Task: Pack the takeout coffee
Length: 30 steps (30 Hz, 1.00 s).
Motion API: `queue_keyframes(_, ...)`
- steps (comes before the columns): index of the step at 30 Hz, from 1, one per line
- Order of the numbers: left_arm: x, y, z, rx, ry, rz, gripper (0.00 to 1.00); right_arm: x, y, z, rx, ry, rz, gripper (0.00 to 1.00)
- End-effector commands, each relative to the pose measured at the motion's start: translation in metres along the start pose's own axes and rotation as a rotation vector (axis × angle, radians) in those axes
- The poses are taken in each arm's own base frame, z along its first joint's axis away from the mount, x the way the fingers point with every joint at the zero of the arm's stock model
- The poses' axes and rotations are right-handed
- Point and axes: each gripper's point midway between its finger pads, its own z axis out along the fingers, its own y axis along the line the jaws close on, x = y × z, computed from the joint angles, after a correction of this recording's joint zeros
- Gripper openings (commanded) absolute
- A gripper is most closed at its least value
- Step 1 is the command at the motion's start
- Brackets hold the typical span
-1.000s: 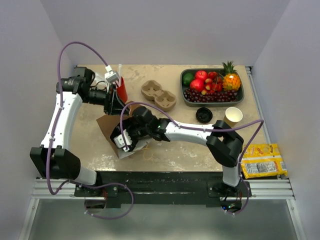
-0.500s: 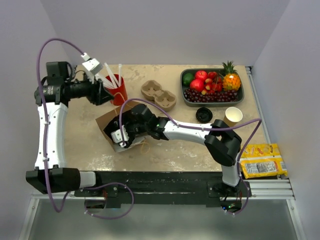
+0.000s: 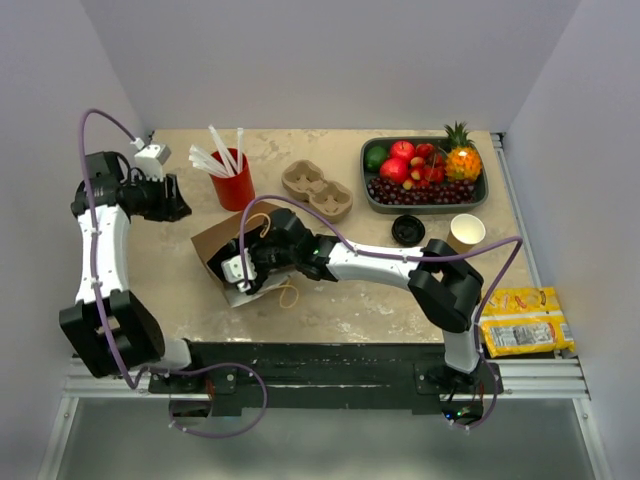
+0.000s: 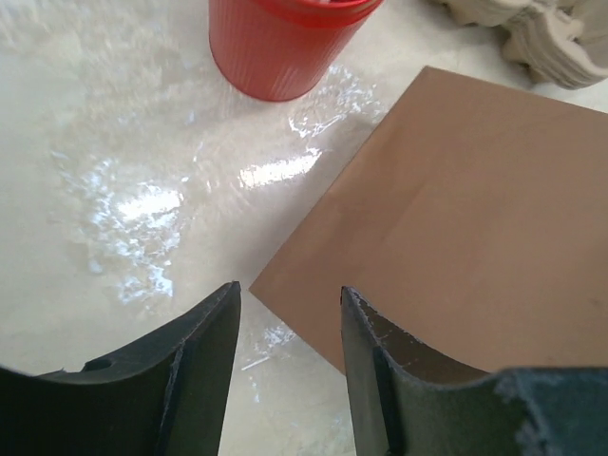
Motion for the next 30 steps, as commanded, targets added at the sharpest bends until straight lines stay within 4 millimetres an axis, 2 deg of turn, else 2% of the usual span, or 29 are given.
queue_keyframes(1,0.007,0.022,0.036,0.01,0.001,-0.131,0.51,-0.018,-0.023,-0.004,0.089,-0.043,-0.004,0.0)
queue_keyframes(2,0.012,0.028,0.048,0.016,0.014,-0.159,0.51,-0.018,-0.024,-0.005,0.096,-0.043,0.0,0.0)
queue_keyframes(7,0.022,0.05,0.078,-0.019,0.009,-0.206,0.51,-0.018,-0.03,0.0,0.148,-0.068,0.034,0.0)
queue_keyframes(12,0.051,0.062,0.111,0.026,0.116,-0.262,0.5,-0.013,-0.035,0.013,0.174,-0.076,0.059,0.0)
queue_keyframes(20,0.072,0.052,0.138,0.1,0.159,-0.285,0.5,0.0,-0.029,0.023,0.154,-0.081,0.091,0.0)
queue_keyframes(26,0.085,0.046,0.147,0.164,0.196,-0.307,0.5,0.016,-0.039,0.026,0.198,-0.039,0.119,0.0)
queue_keyframes(30,0.095,0.033,0.149,0.254,0.23,-0.331,0.49,0.025,-0.033,0.038,0.184,-0.028,0.131,0.0)
